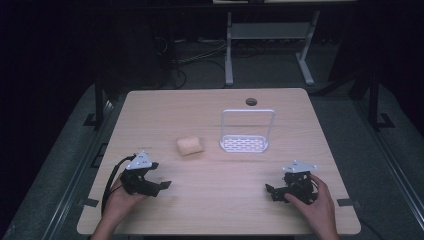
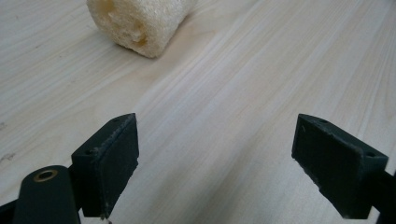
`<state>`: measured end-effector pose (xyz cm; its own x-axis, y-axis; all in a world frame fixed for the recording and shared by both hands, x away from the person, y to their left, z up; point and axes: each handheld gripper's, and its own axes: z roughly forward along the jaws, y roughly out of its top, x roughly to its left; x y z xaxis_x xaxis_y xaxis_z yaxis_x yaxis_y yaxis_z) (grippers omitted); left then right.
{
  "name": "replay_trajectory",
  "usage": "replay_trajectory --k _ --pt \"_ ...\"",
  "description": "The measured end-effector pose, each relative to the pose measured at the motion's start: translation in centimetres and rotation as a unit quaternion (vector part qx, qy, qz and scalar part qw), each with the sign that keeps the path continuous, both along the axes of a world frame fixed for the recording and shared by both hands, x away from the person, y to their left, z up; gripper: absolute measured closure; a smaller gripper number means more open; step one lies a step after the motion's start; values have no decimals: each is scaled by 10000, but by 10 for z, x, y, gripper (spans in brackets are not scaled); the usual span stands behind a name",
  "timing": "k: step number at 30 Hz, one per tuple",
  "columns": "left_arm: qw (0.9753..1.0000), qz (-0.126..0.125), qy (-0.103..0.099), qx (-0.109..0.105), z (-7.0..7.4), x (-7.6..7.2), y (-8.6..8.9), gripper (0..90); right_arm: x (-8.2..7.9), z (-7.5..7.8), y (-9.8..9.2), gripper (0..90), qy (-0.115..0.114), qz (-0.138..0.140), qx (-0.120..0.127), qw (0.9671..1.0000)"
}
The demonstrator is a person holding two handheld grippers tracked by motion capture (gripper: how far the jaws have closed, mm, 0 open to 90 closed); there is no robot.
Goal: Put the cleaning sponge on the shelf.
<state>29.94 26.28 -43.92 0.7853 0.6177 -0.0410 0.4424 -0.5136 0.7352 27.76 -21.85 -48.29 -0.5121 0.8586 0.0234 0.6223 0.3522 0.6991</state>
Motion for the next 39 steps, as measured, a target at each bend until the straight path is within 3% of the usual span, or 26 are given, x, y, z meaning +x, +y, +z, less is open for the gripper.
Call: replay_trajectory --k 4,19,39 --pt "10000 22 43 63 4 7 1 144 0 0 0 0 -10 10 -6 10000" --pt "9999 -80 -89 120 14 24 -3 144 0 0 0 0 -15 17 -7 10000" --pt "9996 -150 -217 62 27 50 -10 143 0 0 0 0 -14 14 -6 10000"
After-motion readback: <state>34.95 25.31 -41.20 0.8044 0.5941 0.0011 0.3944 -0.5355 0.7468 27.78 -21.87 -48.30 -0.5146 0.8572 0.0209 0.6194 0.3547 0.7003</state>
